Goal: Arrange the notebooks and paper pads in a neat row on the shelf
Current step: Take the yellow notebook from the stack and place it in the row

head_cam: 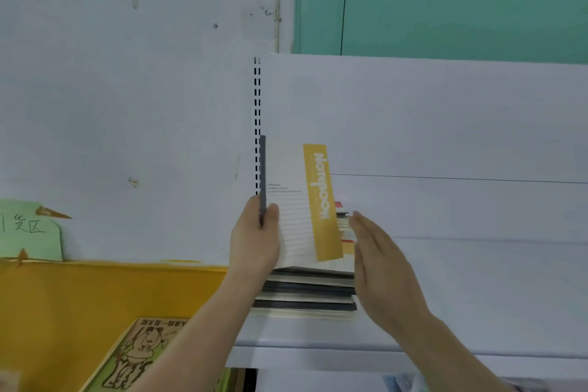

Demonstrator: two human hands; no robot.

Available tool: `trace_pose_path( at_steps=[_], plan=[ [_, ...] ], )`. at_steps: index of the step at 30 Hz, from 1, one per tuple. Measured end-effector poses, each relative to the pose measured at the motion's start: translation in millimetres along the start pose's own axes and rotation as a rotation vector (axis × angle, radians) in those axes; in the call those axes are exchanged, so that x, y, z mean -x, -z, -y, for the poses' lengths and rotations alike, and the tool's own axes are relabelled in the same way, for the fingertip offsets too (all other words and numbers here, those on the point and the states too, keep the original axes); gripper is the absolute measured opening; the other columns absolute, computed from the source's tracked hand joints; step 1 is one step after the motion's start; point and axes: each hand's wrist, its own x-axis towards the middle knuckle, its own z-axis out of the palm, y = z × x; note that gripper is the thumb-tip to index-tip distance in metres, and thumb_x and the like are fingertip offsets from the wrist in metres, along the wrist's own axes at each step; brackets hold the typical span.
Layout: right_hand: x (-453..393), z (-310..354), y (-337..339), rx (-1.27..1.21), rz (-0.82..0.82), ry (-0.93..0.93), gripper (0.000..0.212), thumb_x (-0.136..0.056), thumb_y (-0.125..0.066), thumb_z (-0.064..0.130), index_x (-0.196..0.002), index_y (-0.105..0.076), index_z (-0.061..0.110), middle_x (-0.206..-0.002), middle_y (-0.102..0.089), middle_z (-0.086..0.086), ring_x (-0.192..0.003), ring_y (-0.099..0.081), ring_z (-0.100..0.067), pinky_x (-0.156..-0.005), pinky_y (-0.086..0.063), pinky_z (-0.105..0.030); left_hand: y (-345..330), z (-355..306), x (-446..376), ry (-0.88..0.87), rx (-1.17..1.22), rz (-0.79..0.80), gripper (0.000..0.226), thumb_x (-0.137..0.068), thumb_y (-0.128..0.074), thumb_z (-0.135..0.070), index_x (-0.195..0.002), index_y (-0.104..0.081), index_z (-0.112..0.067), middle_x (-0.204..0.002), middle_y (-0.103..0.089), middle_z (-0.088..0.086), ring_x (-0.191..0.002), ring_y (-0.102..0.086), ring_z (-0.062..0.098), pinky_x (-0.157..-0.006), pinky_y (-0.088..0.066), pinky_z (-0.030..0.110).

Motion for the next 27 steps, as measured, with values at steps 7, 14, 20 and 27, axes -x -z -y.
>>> trace_pose_path(
  at_steps=[7, 14, 20, 27],
  plan=[
    [-11, -21, -8, 0.020, 0.601, 0.012, 0.047, -0.104, -0.026, 0.040, -0.139, -0.046, 0.016, -0.149, -0.039, 0.003, -0.135, -0.037, -0.017, -0.112, -0.028, -0.031, 26, 21, -7, 0.059, -0.032, 0.016, 0.028, -0.107, -0.036, -0.030, -0.134, -0.043, -0.031, -0.109, -0.063, -0.015, -0.102, -0.060, 0.014, -0.086, -0.050, 0.037],
    [-25, -14, 9, 0.245, 0.498, 0.172, 0.011, -0.101, -0.031, 0.027, -0.096, -0.041, 0.026, -0.081, -0.053, 0.007, -0.072, -0.052, -0.023, -0.064, -0.040, -0.033, 33, 16, -12, 0.110, -0.020, -0.038, 0.030, -0.107, -0.035, -0.027, -0.136, -0.042, -0.028, -0.101, -0.057, -0.019, -0.096, -0.057, 0.015, -0.083, -0.048, 0.039],
    [-39, -24, 28, 0.253, 0.045, -0.012, 0.038, -0.100, -0.021, 0.041, -0.082, -0.046, 0.019, -0.051, -0.043, 0.007, -0.044, -0.046, -0.018, -0.044, -0.029, -0.029, 46, 4, -16, 0.071, -0.003, -0.076, 0.034, -0.107, -0.035, -0.027, -0.140, -0.042, -0.028, -0.119, -0.061, -0.007, -0.109, -0.058, 0.021, -0.090, -0.049, 0.038],
    [-27, 47, 32, 0.129, -0.323, -0.070, 0.032, -0.098, -0.035, 0.034, -0.086, -0.059, 0.019, -0.051, -0.054, 0.002, -0.043, -0.053, -0.029, -0.040, -0.041, -0.031, 25, -1, 3, 0.147, 0.189, 0.031, 0.024, -0.107, -0.035, -0.036, -0.126, -0.045, -0.048, -0.111, -0.067, -0.012, -0.100, -0.065, 0.016, -0.089, -0.056, 0.049]
  ],
)
